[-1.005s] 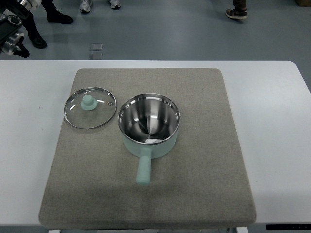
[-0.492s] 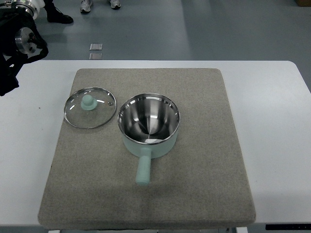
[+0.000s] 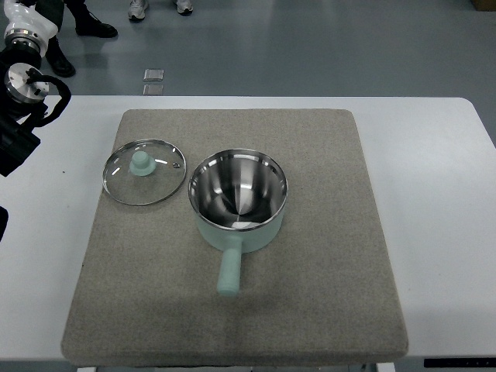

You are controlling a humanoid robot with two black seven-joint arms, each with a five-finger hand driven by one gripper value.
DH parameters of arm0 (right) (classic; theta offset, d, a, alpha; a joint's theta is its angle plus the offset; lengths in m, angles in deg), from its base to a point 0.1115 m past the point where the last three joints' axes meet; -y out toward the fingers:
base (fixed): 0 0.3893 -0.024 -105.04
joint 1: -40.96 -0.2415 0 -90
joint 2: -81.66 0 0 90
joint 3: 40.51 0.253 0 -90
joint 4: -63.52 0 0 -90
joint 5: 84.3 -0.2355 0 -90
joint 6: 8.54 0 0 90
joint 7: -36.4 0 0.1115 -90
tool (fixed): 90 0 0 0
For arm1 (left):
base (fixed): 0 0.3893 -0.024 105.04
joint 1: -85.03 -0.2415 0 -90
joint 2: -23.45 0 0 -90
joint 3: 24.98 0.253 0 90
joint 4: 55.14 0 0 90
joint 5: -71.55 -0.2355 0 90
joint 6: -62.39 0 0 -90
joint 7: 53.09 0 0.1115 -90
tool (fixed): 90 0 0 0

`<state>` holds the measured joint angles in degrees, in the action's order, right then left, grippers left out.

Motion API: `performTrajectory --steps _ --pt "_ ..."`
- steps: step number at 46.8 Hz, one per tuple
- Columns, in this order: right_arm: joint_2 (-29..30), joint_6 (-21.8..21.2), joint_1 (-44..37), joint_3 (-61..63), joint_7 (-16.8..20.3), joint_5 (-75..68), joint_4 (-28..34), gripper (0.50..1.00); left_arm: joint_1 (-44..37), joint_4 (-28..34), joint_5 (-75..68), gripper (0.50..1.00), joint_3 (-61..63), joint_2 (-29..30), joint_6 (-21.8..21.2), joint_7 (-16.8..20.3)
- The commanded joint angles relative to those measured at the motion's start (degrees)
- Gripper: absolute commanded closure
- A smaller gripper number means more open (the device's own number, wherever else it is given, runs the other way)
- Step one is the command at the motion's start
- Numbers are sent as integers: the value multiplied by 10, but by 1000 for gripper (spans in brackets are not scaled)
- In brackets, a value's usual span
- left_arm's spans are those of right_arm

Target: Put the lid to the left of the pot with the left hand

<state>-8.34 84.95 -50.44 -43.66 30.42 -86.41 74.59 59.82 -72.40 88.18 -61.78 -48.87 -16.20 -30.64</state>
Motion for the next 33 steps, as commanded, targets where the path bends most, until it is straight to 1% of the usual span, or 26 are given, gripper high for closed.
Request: performTrajectory --steps 1,8,16,22,33 --pt "0 0 0 0 0 0 0 576 -6 -1 4 506 -23 0 4 0" --pt "0 0 0 0 0 0 0 576 -22 1 5 506 -56 -2 44 0" --pt "0 0 0 0 0 0 0 576 -44 26 4 506 -63 -11 79 1" --pt "0 0 0 0 0 0 0 576 -48 35 3 506 -62 -23 78 1" --pt "0 0 0 0 0 0 0 576 -46 35 -5 506 -56 -27 80 1"
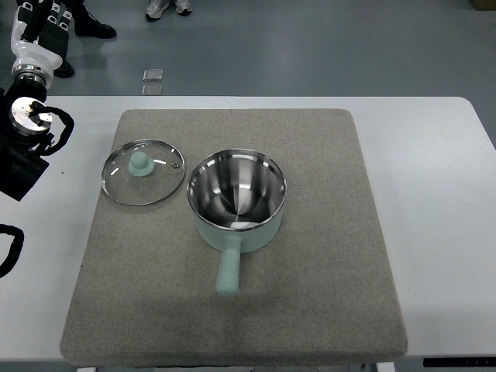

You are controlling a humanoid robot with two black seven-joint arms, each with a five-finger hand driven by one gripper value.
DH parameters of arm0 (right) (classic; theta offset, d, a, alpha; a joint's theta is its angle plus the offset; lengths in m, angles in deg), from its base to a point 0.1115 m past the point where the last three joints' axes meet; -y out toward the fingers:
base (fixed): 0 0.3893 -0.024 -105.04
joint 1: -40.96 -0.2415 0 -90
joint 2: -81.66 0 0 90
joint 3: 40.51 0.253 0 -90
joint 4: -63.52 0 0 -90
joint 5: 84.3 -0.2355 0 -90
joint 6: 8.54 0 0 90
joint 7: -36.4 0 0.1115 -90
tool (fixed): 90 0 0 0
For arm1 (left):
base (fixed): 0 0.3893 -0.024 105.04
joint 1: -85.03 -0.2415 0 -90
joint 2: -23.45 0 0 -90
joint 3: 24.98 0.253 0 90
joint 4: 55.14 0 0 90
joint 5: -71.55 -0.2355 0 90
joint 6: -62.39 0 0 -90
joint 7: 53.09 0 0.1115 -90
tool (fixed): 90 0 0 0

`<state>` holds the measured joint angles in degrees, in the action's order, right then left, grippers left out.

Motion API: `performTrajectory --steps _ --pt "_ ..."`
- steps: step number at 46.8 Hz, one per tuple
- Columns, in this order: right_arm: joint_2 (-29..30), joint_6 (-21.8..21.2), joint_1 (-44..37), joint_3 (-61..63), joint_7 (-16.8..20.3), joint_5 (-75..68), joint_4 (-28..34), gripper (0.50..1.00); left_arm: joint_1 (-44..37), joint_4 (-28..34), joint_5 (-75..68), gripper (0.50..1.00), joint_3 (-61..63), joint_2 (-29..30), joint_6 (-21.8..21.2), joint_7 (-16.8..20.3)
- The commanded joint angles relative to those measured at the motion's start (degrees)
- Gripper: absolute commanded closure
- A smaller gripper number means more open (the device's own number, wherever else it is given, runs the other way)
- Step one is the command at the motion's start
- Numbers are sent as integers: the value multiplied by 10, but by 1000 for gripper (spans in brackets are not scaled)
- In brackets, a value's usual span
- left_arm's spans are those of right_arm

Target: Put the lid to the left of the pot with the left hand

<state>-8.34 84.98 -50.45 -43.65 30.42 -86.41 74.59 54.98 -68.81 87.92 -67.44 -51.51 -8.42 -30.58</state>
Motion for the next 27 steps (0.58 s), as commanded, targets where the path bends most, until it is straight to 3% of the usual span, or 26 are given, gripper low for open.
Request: performTrajectory --steps 1,27 --pt "0 0 0 0 0 0 0 576 3 0 -3 506 1 0 2 0" --pt "0 -1 0 1 0 0 0 576 3 1 -4 506 2 -7 -2 0"
